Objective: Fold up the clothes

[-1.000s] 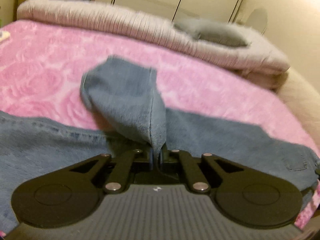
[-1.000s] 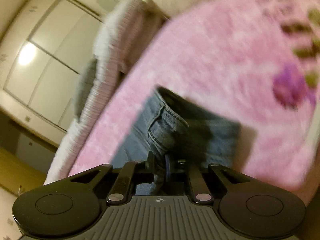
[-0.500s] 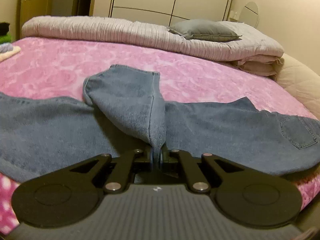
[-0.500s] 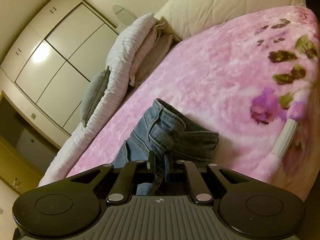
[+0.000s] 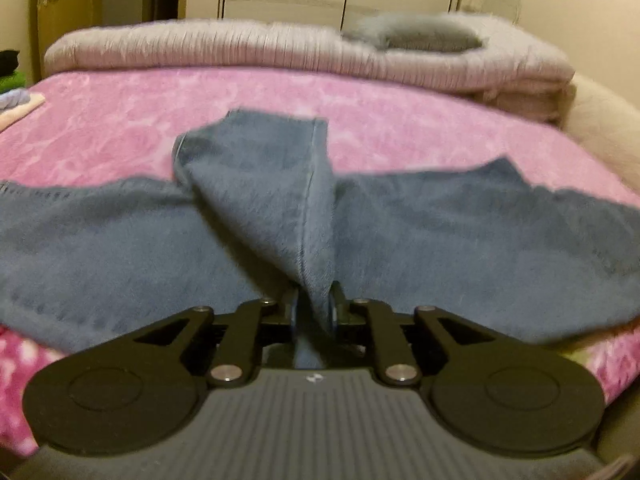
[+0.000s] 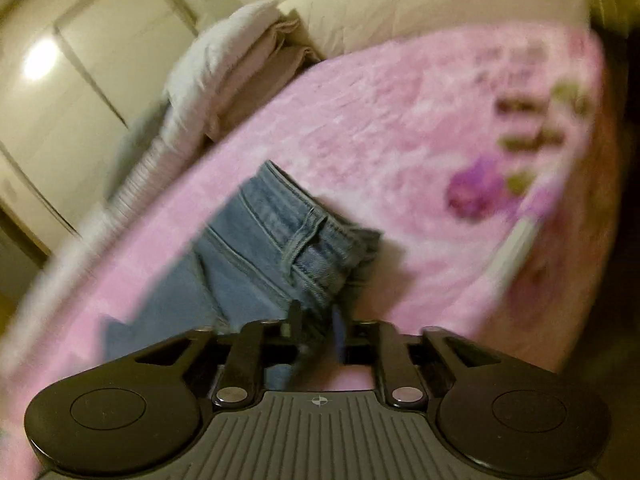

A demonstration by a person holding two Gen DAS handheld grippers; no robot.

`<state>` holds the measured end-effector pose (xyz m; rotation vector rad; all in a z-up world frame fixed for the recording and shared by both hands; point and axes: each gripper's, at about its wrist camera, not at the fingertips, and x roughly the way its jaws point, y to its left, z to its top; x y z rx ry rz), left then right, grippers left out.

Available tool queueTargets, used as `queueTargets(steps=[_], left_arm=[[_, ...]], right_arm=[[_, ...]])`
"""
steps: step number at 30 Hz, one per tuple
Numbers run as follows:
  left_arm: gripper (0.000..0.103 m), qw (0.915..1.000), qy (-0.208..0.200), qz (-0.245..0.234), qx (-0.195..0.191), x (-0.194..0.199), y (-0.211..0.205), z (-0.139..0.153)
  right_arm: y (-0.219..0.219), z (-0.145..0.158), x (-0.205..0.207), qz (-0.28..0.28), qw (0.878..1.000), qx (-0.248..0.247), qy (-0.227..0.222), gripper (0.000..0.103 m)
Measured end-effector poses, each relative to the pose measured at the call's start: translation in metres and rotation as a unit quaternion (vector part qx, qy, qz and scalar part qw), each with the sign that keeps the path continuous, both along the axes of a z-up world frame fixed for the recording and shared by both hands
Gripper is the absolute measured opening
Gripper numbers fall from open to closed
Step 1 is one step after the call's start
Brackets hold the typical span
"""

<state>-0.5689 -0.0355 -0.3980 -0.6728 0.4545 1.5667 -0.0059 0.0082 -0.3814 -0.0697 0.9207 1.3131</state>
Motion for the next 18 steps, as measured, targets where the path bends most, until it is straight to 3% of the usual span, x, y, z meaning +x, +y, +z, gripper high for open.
queueTargets(steps=[3,5,8,12,18], left_arm=[[0.031,0.9999,0.013,0.005,-0.006,-0.004,-0.022,0.012],[0.028,0.9989,0.033,0.014,-0.029,-0.010,-0.037,0.018],[0.028,0.9982,0.033,0.016,-0.048,-0.027,-0.064,0.029],[0.028,0.9988,-0.004,0.031,-0.037,-0.066,-0.098,0.045],[0.026,0.9971,-0.043,0.059,-0.023,-0.138,-0.117,0.063]], right_arm=[[-0.019,0.020,-0.037,0.025,0.997,0.009,-0.076,0.030],[-0.034,0.033,-0.064,0.052,0.992,0.019,-0.114,0.031],[-0.041,0.031,-0.111,0.144,0.987,-0.002,-0.074,0.031],[-0.047,0.021,-0.185,0.222,0.972,-0.048,-0.066,0.031],[-0.042,0.027,-0.273,0.274,0.959,-0.070,-0.029,0.031]])
